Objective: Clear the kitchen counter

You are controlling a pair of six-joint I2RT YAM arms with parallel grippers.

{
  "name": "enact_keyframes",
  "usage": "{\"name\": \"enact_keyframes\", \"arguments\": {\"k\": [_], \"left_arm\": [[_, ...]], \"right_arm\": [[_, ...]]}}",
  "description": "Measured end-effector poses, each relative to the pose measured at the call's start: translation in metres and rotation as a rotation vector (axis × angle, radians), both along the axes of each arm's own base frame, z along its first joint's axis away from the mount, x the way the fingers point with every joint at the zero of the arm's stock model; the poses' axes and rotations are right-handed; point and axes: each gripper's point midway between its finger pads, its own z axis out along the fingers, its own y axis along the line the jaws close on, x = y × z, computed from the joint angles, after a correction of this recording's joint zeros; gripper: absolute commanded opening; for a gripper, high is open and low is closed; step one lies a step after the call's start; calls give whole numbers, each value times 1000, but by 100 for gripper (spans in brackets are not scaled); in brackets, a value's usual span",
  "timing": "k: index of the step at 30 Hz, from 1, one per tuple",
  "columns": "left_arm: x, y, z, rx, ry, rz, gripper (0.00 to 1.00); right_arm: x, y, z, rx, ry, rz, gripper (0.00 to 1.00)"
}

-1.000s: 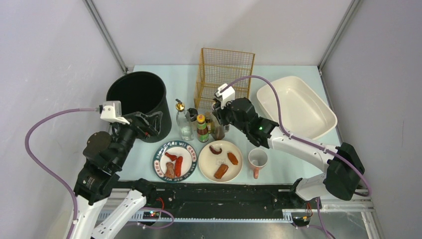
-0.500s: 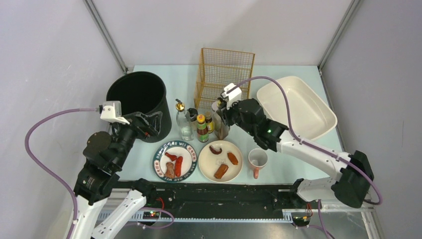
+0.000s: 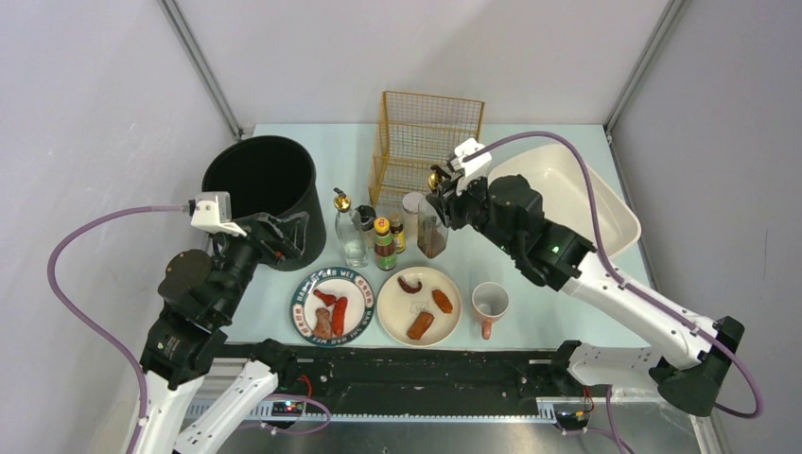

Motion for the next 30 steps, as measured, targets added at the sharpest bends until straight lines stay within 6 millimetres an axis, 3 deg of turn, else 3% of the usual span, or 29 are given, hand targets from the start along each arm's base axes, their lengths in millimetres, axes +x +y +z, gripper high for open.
{"name": "enact_keyframes", "arguments": {"k": [5, 9, 12, 15, 17, 22, 30], "left_arm": [[0, 0, 0, 0, 0, 0, 98], [-1, 0, 1, -2, -4, -1, 98], [-2, 1, 2, -4, -9, -2, 98], [-3, 1, 1, -4, -9, -3, 98], [-2, 0, -3, -1, -2, -3, 98], [-1, 0, -7, 7, 8, -3, 98], [-2, -1, -7, 6, 7, -12, 98]], "right_arm": [[-7, -6, 43, 29, -23, 7, 0], [-9, -18, 91, 72, -81, -17, 0], [-2, -27, 128, 112, -125, -66, 0], [19, -39, 153, 148, -145, -143, 0], [42, -49, 163, 164, -147, -217, 0], [91, -59, 160, 138, -137, -344, 0], [148, -43, 176, 111, -191, -411, 0]]}}
